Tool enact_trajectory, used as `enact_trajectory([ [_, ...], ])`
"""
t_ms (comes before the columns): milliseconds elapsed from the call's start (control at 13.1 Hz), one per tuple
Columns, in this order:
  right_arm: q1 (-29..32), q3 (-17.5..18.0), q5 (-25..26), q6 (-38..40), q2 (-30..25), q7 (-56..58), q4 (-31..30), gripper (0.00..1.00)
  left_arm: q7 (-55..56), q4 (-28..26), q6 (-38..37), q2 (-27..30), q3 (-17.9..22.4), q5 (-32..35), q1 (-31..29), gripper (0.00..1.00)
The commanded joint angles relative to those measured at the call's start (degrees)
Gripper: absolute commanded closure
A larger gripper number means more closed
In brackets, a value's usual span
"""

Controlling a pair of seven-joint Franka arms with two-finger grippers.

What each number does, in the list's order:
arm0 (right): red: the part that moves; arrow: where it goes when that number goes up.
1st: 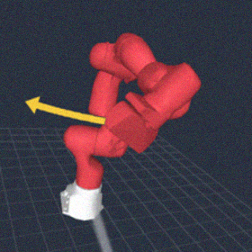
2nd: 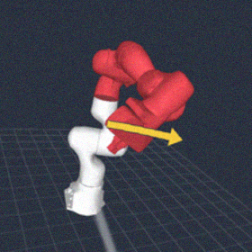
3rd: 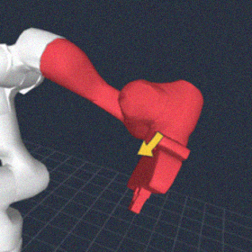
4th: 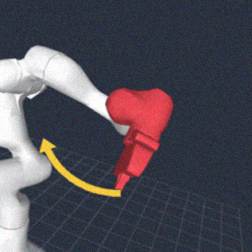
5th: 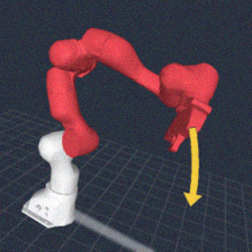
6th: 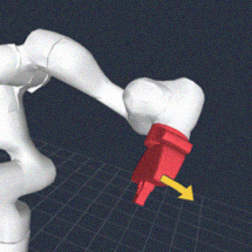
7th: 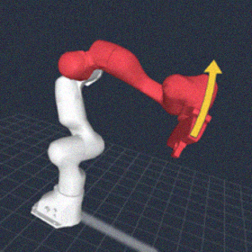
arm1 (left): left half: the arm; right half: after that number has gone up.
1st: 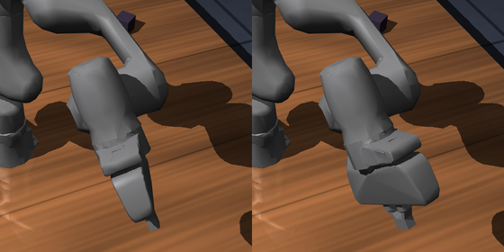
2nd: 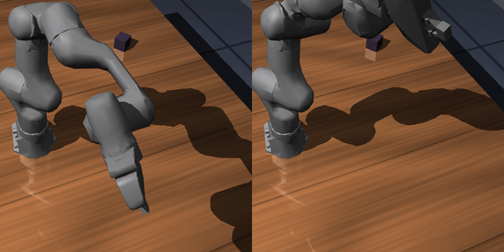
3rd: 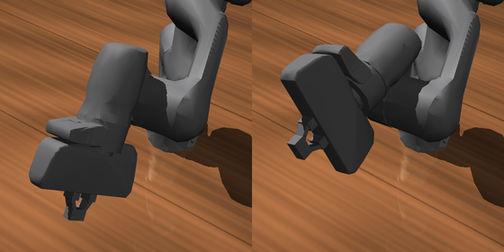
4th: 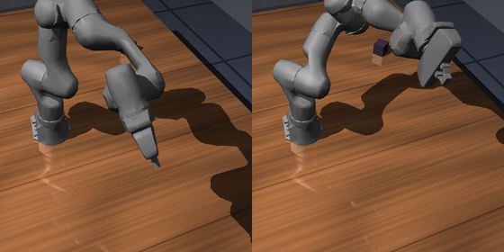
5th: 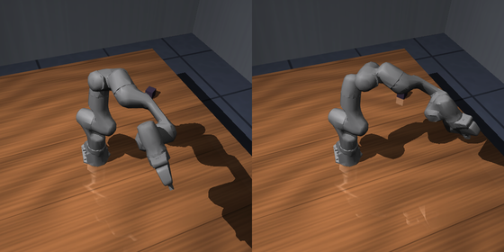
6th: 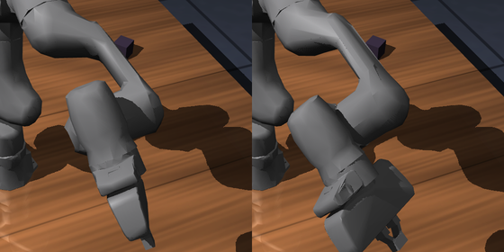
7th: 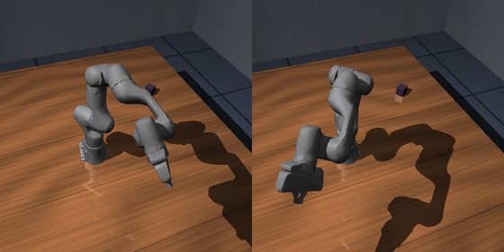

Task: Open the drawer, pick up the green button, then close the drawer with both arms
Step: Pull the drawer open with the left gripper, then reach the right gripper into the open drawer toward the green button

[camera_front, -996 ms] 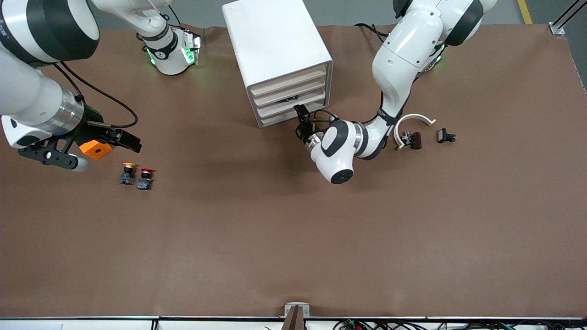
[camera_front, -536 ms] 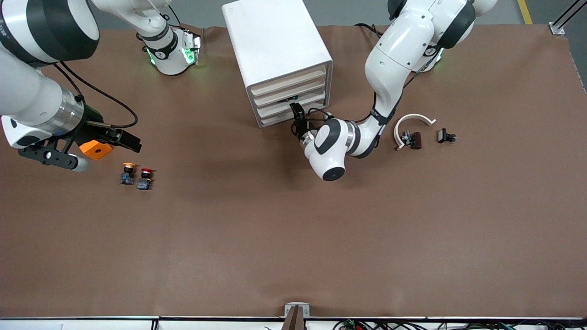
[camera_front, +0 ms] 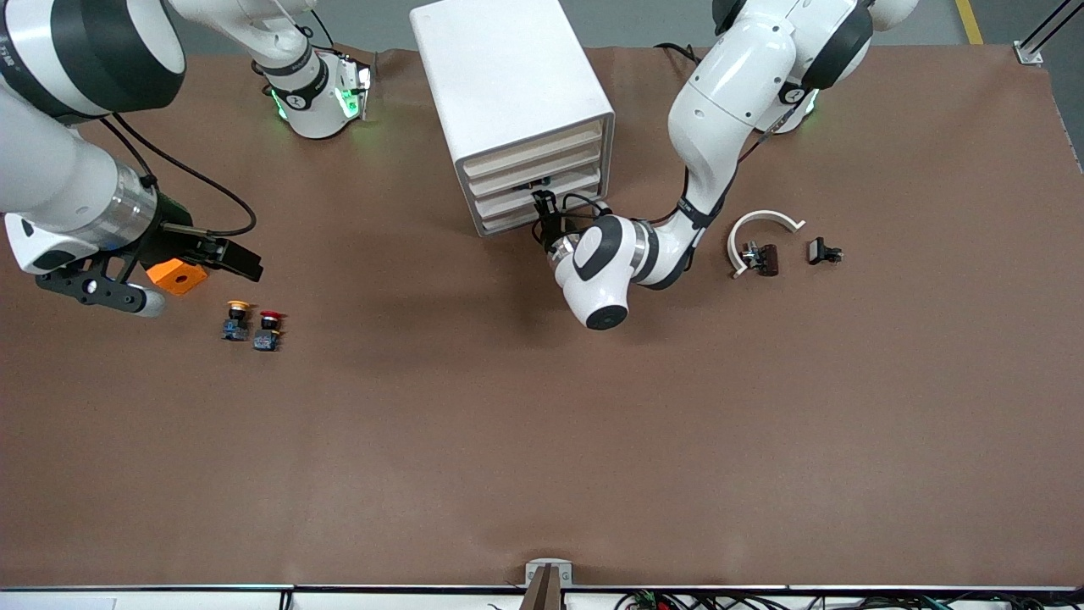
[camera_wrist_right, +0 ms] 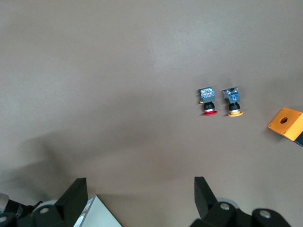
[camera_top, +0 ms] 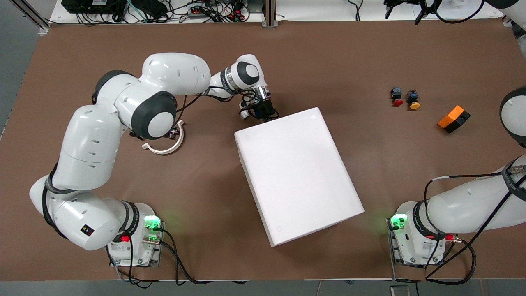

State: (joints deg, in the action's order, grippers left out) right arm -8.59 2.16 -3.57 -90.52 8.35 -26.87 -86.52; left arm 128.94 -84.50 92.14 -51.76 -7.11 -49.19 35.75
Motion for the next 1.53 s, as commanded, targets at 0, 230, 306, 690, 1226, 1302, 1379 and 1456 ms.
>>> enact_trajectory([
  [0, -2.7, -0.2, -0.5, 0.2, 0.6, -6.3, 1.4, 0.00, 0.7, 0.7, 1.0, -0.8, 0.5, -0.2, -0.2, 0.94],
  [230, -6.5, -0.2, -0.3, 0.2, 1.5, -16.9, 1.7, 0.00, 0.7, 1.6, 1.0, -0.5, 1.4, 0.4, -0.2, 0.94],
  [306, -8.2, -0.2, -0.4, 0.3, 2.1, -22.3, 1.8, 0.00, 0.7, 2.1, 1.0, -0.5, 1.8, 0.8, -0.2, 0.94],
  [690, -17.1, -0.2, -0.2, -4.5, 5.2, -40.9, 1.7, 0.00, 0.3, 4.3, 1.1, -0.6, 4.8, 2.9, -0.4, 0.94],
  [1226, -26.4, -0.2, -0.6, -13.2, 11.8, -59.1, 1.7, 0.00, -1.0, 7.1, 1.8, -0.6, 7.2, 2.4, -2.7, 0.93],
  [1302, -27.1, -0.2, -0.6, -14.1, 12.4, -60.7, 1.7, 0.00, -1.0, 7.4, 2.3, -0.5, 7.2, 2.4, -3.0, 0.91],
  [1379, -27.4, -0.2, -0.7, -15.1, 12.8, -62.1, 1.5, 0.00, -1.0, 7.6, 2.8, -0.5, 7.2, 2.3, -3.0, 0.91],
  [1456, -27.7, -0.2, -1.5, -16.0, 13.3, -62.8, 1.1, 0.00, -1.0, 8.0, 3.3, -0.5, 7.2, 2.3, -3.1, 0.91],
])
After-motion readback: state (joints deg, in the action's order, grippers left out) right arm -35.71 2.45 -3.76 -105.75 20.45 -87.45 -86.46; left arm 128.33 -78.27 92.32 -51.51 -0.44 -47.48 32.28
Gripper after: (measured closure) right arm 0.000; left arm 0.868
